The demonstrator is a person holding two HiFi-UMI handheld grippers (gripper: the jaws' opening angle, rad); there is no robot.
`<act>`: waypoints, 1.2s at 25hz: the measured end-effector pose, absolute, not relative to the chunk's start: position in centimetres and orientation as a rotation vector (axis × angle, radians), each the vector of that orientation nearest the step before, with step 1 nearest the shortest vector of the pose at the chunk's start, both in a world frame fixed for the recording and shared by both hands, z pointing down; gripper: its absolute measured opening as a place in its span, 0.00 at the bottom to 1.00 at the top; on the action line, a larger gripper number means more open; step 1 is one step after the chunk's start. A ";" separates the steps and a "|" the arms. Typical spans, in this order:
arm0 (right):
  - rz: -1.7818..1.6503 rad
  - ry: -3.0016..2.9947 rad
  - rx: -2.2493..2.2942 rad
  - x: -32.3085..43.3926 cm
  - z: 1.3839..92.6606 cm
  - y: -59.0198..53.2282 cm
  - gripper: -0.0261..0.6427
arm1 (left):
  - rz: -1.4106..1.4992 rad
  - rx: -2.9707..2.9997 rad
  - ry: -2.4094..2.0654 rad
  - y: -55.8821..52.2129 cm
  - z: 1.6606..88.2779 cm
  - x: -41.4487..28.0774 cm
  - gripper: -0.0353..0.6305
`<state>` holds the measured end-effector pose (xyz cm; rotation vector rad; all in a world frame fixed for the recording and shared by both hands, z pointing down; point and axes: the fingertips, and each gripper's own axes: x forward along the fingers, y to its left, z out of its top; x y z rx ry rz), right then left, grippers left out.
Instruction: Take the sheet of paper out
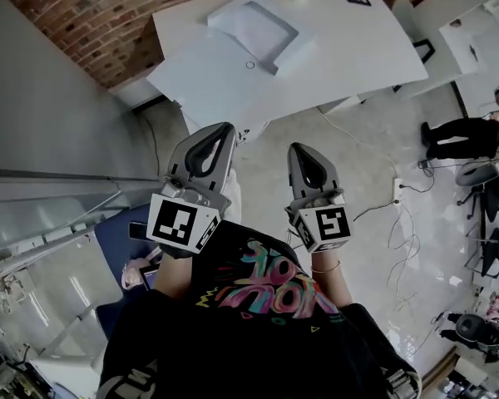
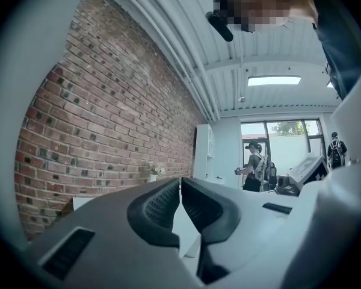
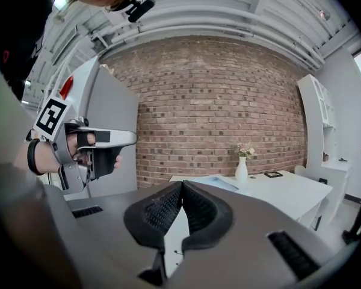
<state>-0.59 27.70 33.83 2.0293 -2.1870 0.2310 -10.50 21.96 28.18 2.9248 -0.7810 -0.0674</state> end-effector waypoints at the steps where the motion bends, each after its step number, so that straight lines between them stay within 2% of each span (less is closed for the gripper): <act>1: 0.228 -2.193 2.025 0.0 33.7 25.9 0.06 | -0.063 2.922 -0.784 20.3 28.2 -10.0 0.10; 12: 0.245 -2.171 2.011 4.2 33.7 11.8 0.06 | -0.033 2.884 -0.834 6.6 28.7 -7.7 0.10; 30: 0.274 -2.316 1.788 8.0 35.9 0.1 0.06 | 0.012 2.769 -1.073 -2.9 30.7 -4.5 0.10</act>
